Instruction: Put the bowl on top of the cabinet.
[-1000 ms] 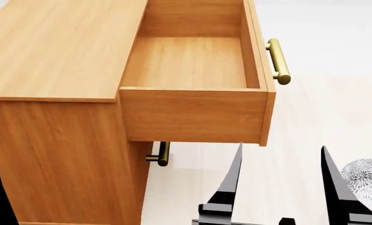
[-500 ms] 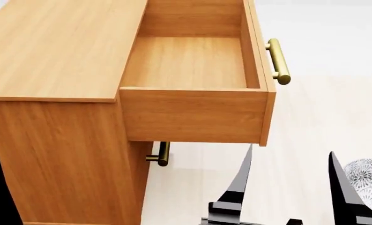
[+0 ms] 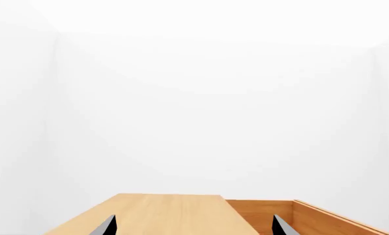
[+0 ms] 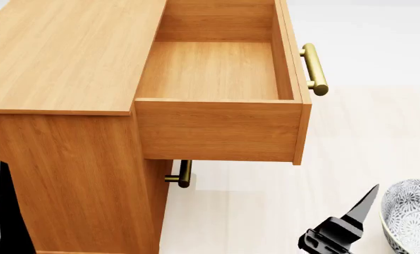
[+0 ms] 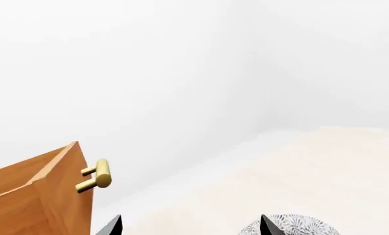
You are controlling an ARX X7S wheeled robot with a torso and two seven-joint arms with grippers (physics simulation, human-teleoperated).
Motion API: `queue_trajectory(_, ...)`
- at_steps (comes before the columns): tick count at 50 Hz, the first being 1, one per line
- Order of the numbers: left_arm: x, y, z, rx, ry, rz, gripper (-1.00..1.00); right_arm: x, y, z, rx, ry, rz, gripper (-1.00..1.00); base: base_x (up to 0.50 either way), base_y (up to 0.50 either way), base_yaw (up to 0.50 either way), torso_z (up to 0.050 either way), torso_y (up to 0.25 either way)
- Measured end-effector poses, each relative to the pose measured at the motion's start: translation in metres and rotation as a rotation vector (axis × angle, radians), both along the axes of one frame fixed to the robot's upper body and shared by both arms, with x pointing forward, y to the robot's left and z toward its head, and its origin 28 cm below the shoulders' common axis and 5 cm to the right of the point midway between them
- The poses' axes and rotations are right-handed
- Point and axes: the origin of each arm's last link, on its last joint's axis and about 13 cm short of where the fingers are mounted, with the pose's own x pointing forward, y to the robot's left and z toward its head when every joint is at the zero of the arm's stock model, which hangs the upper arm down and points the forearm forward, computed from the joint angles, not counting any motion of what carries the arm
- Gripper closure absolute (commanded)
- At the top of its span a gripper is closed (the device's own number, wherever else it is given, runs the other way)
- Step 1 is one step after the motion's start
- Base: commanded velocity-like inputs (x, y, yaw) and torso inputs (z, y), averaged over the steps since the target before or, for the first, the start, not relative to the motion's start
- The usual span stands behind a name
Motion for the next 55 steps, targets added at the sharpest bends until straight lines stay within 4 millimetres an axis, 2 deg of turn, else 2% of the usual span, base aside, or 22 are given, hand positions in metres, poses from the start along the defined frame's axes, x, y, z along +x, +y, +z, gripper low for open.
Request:
queue_trajectory(25,0.002,0.0,-0.007,0.001,0.002,-0.001,-1.0,0.032,0.009,-0.008,0.14,-0.023,-0.215,-1.0,0.0,0.0,0.0,0.0,0.0)
queue_trajectory(40,0.004,0.001,-0.009,-0.008,0.008,-0.002,-1.0,0.051,0.013,-0.018,0.219,0.053,-0.453,-1.0,0.0,0.0,0.0,0.0,0.0)
queue_trajectory(55,0.004,0.003,-0.008,-0.017,0.007,0.006,-1.0,0.067,0.018,-0.025,0.401,0.108,-0.492,-1.0,0.0,0.0,0.0,0.0,0.0)
